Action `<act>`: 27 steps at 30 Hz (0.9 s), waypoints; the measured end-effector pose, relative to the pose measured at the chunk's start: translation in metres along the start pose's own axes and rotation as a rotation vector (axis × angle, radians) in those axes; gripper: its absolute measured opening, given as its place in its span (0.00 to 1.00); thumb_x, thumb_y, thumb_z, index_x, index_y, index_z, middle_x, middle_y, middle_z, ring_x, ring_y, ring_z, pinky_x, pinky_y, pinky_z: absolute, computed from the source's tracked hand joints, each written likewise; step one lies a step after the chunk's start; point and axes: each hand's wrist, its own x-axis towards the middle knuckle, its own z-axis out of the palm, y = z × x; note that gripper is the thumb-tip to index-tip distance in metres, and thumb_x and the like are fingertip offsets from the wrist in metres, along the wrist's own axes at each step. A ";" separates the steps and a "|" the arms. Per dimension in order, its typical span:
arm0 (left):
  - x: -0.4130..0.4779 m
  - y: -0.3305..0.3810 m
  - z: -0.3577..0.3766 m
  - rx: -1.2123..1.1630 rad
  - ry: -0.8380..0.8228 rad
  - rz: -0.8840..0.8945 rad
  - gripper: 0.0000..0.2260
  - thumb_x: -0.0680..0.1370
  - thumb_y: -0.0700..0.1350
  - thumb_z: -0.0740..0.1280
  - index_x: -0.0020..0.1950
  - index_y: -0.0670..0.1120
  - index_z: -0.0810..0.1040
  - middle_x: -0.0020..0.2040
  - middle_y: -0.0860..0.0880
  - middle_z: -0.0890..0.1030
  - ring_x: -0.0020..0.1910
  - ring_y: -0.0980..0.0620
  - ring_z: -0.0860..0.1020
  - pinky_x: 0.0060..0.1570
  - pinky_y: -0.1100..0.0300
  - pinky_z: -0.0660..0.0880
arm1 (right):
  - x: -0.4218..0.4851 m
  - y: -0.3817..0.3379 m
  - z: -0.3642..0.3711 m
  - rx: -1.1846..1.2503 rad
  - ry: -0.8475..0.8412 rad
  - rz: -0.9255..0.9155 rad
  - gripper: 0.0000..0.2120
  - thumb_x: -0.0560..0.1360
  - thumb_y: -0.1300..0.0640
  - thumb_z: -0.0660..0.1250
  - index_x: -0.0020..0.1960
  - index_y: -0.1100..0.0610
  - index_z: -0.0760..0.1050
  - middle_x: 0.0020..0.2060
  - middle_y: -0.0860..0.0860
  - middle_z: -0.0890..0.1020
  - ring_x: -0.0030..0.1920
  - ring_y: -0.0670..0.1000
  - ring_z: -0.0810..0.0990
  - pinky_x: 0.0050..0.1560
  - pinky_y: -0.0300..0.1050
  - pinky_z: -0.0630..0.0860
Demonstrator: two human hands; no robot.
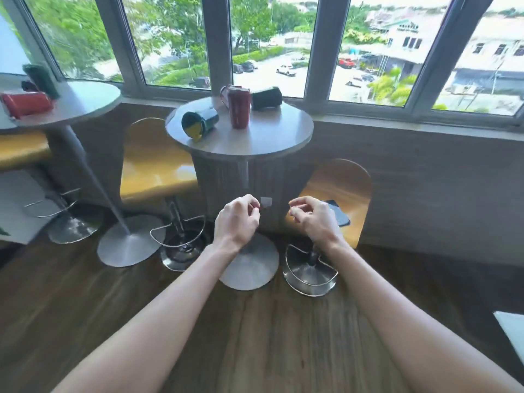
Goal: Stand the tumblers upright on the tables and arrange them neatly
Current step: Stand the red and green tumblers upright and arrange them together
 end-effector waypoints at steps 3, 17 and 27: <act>0.077 -0.011 -0.003 0.043 0.049 0.006 0.06 0.76 0.45 0.66 0.49 0.50 0.81 0.45 0.51 0.84 0.46 0.47 0.82 0.48 0.53 0.79 | 0.077 -0.016 0.015 0.027 0.005 -0.041 0.07 0.75 0.56 0.67 0.50 0.52 0.82 0.40 0.52 0.85 0.44 0.52 0.84 0.47 0.41 0.79; 0.331 -0.099 -0.059 0.080 0.338 0.122 0.07 0.75 0.44 0.64 0.46 0.46 0.82 0.47 0.46 0.83 0.49 0.43 0.80 0.54 0.45 0.76 | 0.341 -0.088 0.117 0.141 0.040 -0.155 0.12 0.74 0.59 0.69 0.57 0.55 0.77 0.50 0.54 0.81 0.51 0.54 0.81 0.56 0.55 0.79; 0.433 -0.150 -0.081 0.006 -0.264 -0.318 0.45 0.59 0.73 0.69 0.68 0.48 0.70 0.67 0.44 0.74 0.66 0.42 0.73 0.67 0.46 0.69 | 0.424 -0.122 0.165 -0.043 0.346 -0.164 0.33 0.66 0.49 0.77 0.67 0.51 0.68 0.66 0.57 0.67 0.69 0.57 0.65 0.71 0.58 0.65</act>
